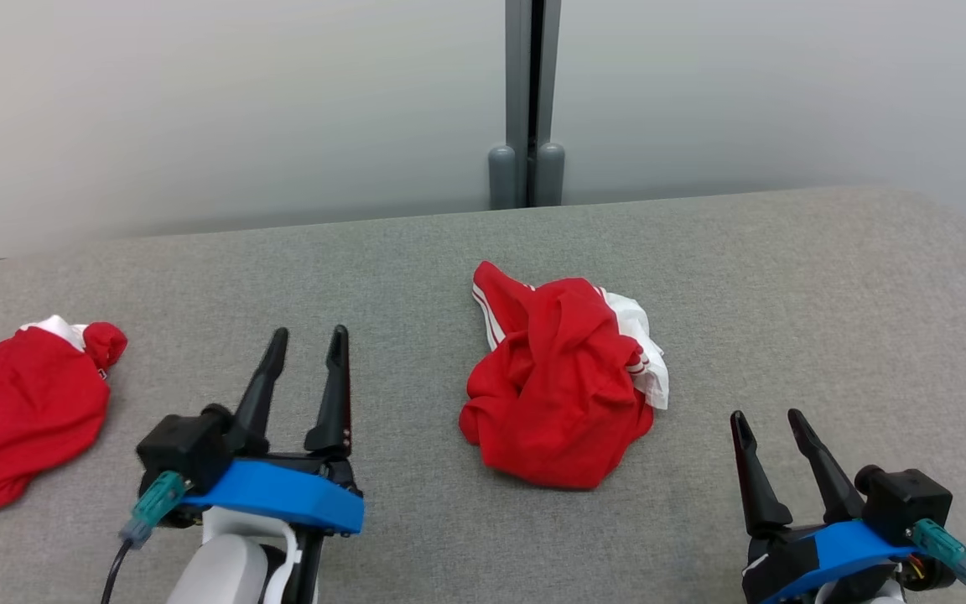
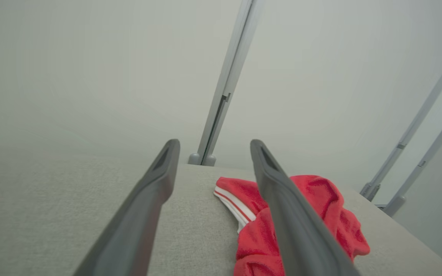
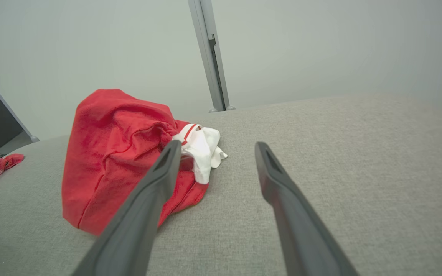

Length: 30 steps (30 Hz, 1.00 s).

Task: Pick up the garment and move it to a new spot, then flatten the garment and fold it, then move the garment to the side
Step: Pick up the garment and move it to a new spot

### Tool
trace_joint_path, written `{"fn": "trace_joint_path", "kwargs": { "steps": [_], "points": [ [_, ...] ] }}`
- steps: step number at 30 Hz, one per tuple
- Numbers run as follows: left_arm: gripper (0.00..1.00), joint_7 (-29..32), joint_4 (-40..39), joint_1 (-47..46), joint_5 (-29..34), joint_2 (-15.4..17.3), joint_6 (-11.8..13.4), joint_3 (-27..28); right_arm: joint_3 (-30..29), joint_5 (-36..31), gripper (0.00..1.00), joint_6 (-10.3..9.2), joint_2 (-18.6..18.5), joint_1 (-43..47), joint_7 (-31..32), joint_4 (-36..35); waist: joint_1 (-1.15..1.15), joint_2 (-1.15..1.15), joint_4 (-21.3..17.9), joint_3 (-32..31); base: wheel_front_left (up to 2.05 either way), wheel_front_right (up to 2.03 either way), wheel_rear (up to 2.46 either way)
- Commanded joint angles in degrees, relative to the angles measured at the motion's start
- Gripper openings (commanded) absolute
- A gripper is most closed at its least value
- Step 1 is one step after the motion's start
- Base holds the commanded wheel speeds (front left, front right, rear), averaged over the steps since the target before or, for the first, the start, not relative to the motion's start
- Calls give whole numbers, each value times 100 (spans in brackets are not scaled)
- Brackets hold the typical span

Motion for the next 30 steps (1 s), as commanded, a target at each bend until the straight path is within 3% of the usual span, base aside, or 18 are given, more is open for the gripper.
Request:
{"fn": "trace_joint_path", "kwargs": {
  "steps": [1,7,14,30],
  "points": [
    [100,-21,-113,121,92,-9,35,122,1,-7,100,1,-27,53,17,-44,0,0,35,-2,0,0,0],
    [100,-20,-569,739,832,-139,91,785,-76,6,100,1,-26,148,63,-120,0,0,251,-70,0,0,0],
    [100,-21,-402,1172,1474,-16,125,1109,-179,-18,100,1,-27,198,95,-78,0,0,347,-88,0,0,0],
    [100,-22,-211,1540,1749,65,36,1507,-602,-150,100,1,-26,224,40,39,0,0,274,-160,0,0,0]
  ]
}}
